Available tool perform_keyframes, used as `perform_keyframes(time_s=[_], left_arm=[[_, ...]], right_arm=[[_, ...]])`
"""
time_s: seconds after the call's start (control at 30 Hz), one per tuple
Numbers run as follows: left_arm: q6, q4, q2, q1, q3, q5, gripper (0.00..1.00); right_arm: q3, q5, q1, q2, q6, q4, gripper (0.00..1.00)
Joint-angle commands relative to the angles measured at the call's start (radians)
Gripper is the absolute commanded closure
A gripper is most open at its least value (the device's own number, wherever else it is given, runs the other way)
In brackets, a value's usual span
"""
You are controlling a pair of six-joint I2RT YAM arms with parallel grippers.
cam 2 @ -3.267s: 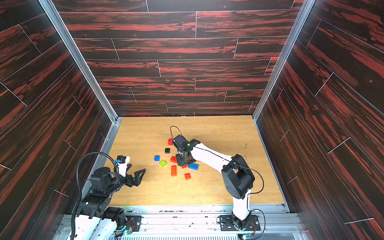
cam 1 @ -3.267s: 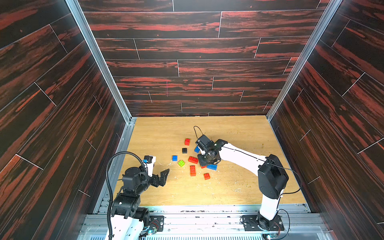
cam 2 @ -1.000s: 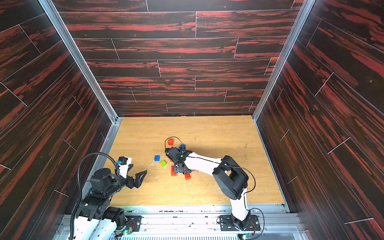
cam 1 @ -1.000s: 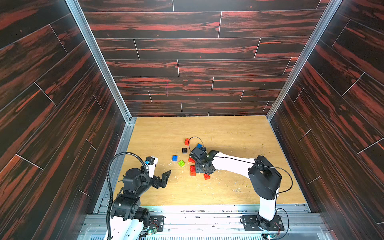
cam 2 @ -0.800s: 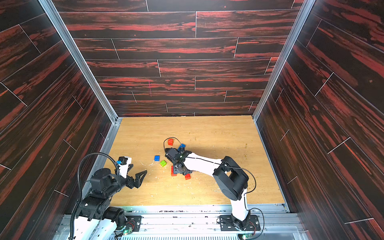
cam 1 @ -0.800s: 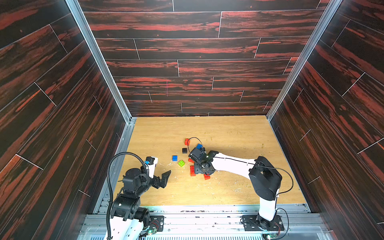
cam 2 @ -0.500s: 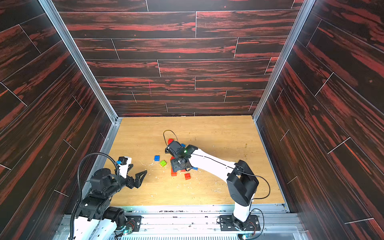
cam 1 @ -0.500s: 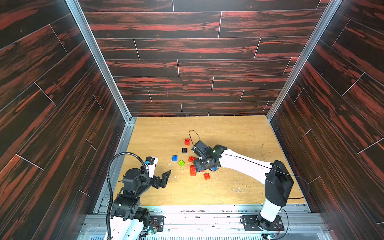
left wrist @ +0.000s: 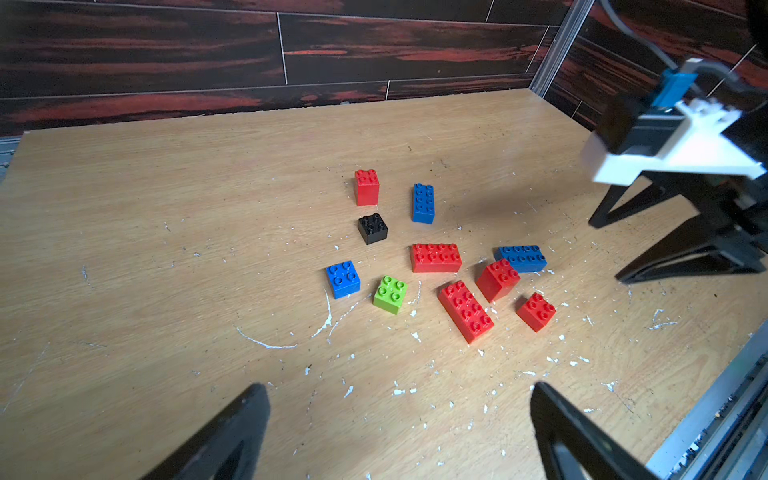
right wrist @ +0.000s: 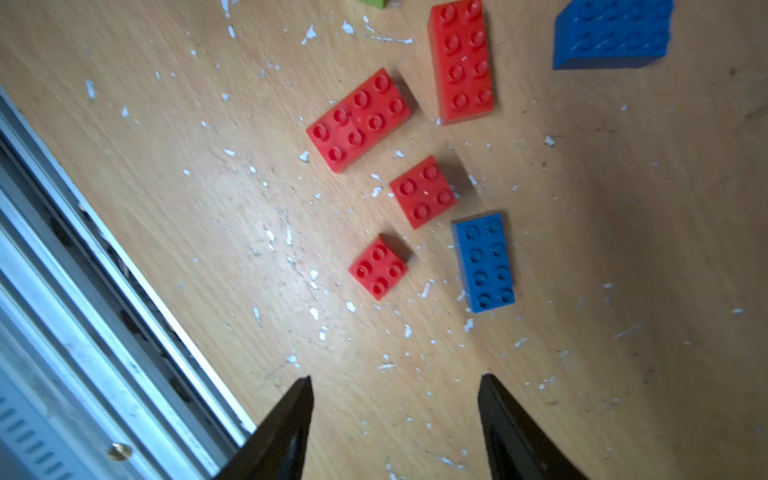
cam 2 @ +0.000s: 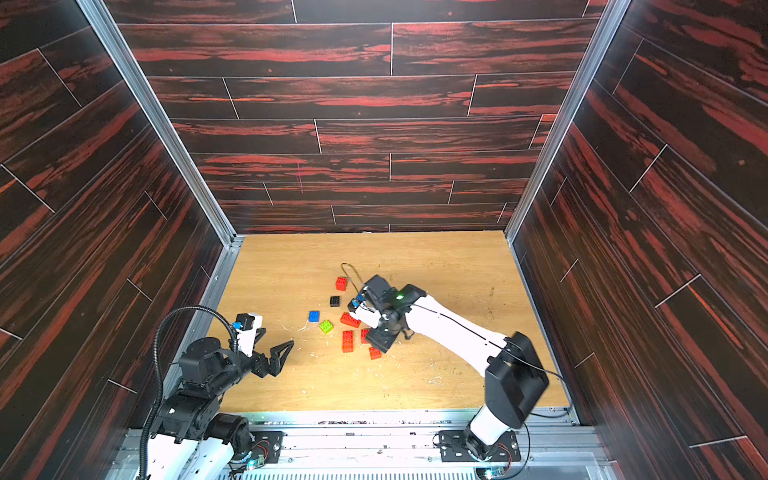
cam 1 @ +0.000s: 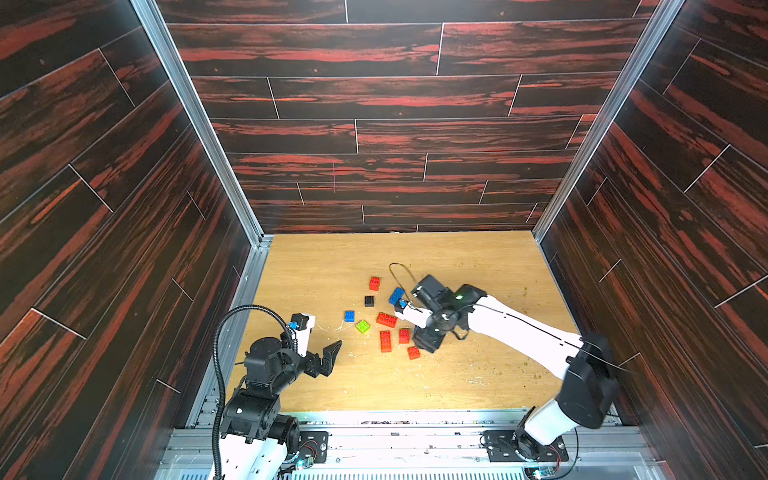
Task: Assemble the letter f with lego
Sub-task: Pick up the lego brick from the center of the board.
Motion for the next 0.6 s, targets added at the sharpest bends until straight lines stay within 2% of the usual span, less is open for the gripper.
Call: perform_keyframes(time_s=[0.0, 0.23, 0.57], left_arm=[[0.007, -0.015, -0.008, -0.003, -0.005, -0.008, 0.00], [0.004, -0.012, -0.009, -0.004, -0.005, -0.016, 0.00], [0.002, -0.015, -0.014, -0.004, -0.007, -0.026, 0.00]], right_arm=[[-0.039, -0.015, -0.051, -0.038, -0.185, 0.072, 0.35], [-0.036, -0.166, -0.157, 0.014, -0.348, 0.127, 0.38], [0.055, -0.196, -0.204, 0.191, -0.419, 0.139, 0.40]])
